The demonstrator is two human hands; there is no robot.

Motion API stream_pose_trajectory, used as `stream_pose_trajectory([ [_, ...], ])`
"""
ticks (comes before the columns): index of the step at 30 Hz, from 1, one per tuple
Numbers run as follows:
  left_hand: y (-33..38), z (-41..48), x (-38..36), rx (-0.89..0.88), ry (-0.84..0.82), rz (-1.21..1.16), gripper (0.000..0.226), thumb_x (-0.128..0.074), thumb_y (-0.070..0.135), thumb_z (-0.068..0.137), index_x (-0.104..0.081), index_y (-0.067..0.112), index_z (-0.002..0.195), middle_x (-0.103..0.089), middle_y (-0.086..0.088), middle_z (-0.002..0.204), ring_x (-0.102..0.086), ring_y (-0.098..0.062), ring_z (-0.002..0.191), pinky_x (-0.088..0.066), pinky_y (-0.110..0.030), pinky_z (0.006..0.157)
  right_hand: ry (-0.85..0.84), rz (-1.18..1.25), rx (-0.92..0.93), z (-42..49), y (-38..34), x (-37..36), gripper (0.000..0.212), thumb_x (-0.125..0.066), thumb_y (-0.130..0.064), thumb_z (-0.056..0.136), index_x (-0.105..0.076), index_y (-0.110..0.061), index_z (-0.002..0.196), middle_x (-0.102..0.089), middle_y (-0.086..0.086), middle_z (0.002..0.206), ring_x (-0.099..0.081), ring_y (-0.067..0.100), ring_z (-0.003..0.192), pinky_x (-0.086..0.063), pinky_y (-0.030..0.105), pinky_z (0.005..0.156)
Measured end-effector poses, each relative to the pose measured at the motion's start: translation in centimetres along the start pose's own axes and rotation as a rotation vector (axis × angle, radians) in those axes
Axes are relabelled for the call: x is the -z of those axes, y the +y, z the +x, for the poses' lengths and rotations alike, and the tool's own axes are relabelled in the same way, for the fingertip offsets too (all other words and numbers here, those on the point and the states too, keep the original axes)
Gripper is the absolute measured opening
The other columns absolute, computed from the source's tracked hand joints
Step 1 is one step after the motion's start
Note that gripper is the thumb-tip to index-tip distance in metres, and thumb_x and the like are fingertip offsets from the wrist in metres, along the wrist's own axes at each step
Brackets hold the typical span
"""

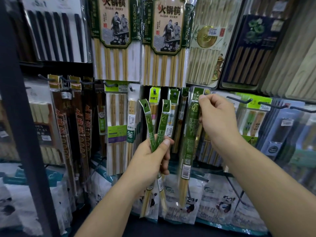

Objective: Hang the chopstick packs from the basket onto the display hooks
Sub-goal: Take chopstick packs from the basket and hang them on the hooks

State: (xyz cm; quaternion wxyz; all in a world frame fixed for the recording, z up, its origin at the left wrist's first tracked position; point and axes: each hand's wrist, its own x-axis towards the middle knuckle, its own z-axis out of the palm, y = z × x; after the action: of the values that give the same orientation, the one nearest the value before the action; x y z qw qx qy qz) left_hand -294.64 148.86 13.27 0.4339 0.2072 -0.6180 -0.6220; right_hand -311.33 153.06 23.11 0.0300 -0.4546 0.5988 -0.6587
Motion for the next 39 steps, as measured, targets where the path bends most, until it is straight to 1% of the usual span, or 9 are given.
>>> stream_pose_trajectory([
  [5, 0.4, -0.2, -0.3, 0.017, -0.027, -0.035, 0.025, -0.055, 0.034, 0.105, -0.069, 0.015, 0.112, -0.052, 0.007, 0.063, -0.038, -0.008, 0.045, -0.032, -0.021, 0.04, 0.02, -0.02, -0.003, -0.1, 0.2, -0.1, 0.038, -0.053, -0.028, 0.103, -0.047, -0.014, 0.068, -0.035, -0.013, 0.049, -0.04, 0.012, 0.054, -0.046, 0.018, 0.059],
  [8, 0.7, -0.2, -0.4, 0.039, -0.006, -0.078, 0.03, -0.052, 0.037, 0.105, -0.07, 0.016, 0.115, -0.051, 0.006, 0.061, -0.035, -0.006, 0.043, -0.027, -0.02, 0.039, 0.031, -0.023, -0.004, -0.2, 0.1, -0.2, 0.037, -0.053, -0.025, 0.102, -0.047, -0.004, 0.071, -0.033, -0.012, 0.05, -0.037, 0.008, 0.051, -0.051, 0.03, 0.083],
  [14, 1.1, -0.2, -0.4, 0.095, 0.017, -0.125, 0.031, -0.045, 0.02, 0.109, -0.055, 0.004, 0.133, -0.052, 0.002, 0.057, -0.031, -0.01, 0.042, -0.021, -0.023, 0.041, 0.031, -0.006, -0.009, -0.3, 0.2, -0.3, 0.038, -0.054, -0.021, 0.101, -0.045, 0.007, 0.076, -0.033, -0.008, 0.052, -0.032, 0.012, 0.053, -0.049, 0.047, 0.106],
  [17, 0.9, -0.3, -0.4, 0.083, 0.046, -0.087, 0.052, -0.047, 0.019, 0.109, -0.025, -0.006, 0.148, -0.054, 0.002, 0.06, -0.037, -0.011, 0.043, -0.026, -0.022, 0.039, 0.043, -0.021, -0.027, -0.3, 0.8, -0.3, 0.037, -0.056, -0.025, 0.1, -0.05, 0.001, 0.075, -0.041, -0.001, 0.058, -0.041, 0.014, 0.055, -0.053, 0.039, 0.095],
  [20, 1.0, -0.5, -0.3, 0.026, 0.008, -0.056, 0.024, -0.049, 0.022, 0.109, -0.045, 0.006, 0.126, -0.059, 0.002, 0.068, -0.046, -0.011, 0.049, -0.034, -0.023, 0.041, 0.074, -0.011, -0.046, -0.4, 1.6, -0.2, 0.038, -0.061, -0.033, 0.099, -0.055, -0.004, 0.077, -0.047, -0.006, 0.057, -0.047, 0.009, 0.053, -0.047, 0.022, 0.069],
  [23, 1.0, -0.6, -0.3, -0.014, -0.024, -0.034, 0.011, -0.049, 0.022, 0.109, -0.047, 0.011, 0.105, -0.062, 0.002, 0.071, -0.053, -0.012, 0.054, -0.04, -0.023, 0.044, 0.087, 0.005, -0.032, -1.0, 1.8, 0.2, 0.037, -0.064, -0.033, 0.098, -0.05, -0.016, 0.068, -0.042, -0.014, 0.047, -0.038, 0.002, 0.045, -0.042, 0.021, 0.065],
  [28, 0.9, -0.6, -0.6, -0.064, -0.088, 0.0, 0.01, -0.046, 0.022, 0.109, -0.05, 0.013, 0.106, -0.065, 0.004, 0.071, -0.059, -0.011, 0.06, -0.048, -0.022, 0.052, -0.167, 0.08, 0.014, -3.2, 1.1, 0.0, 0.029, -0.066, -0.036, 0.097, -0.068, -0.016, 0.076, -0.056, 0.012, 0.063, -0.047, 0.009, 0.052, -0.045, 0.021, 0.052],
  [35, 1.1, -0.8, -1.1, -0.05, -0.152, -0.077, 0.014, -0.043, 0.017, 0.11, -0.055, 0.012, 0.115, -0.072, -0.002, 0.077, -0.067, -0.015, 0.068, -0.057, -0.027, 0.06, -0.206, 0.108, 0.084, -4.0, 0.5, -0.6, 0.024, -0.062, -0.026, 0.101, -0.071, -0.025, 0.078, -0.053, -0.009, 0.052, -0.048, 0.004, 0.047, -0.039, 0.016, 0.046],
  [39, 1.1, -0.6, -1.0, 0.009, -0.116, -0.062, 0.021, -0.043, 0.015, 0.11, -0.061, 0.02, 0.12, -0.079, -0.003, 0.094, -0.074, -0.018, 0.092, -0.062, -0.041, 0.081, -0.083, 0.181, 0.006, -2.6, 0.2, 0.1, 0.029, -0.06, -0.025, 0.1, -0.069, -0.026, 0.073, -0.052, -0.006, 0.057, -0.047, 0.009, 0.049, -0.04, 0.019, 0.045],
])
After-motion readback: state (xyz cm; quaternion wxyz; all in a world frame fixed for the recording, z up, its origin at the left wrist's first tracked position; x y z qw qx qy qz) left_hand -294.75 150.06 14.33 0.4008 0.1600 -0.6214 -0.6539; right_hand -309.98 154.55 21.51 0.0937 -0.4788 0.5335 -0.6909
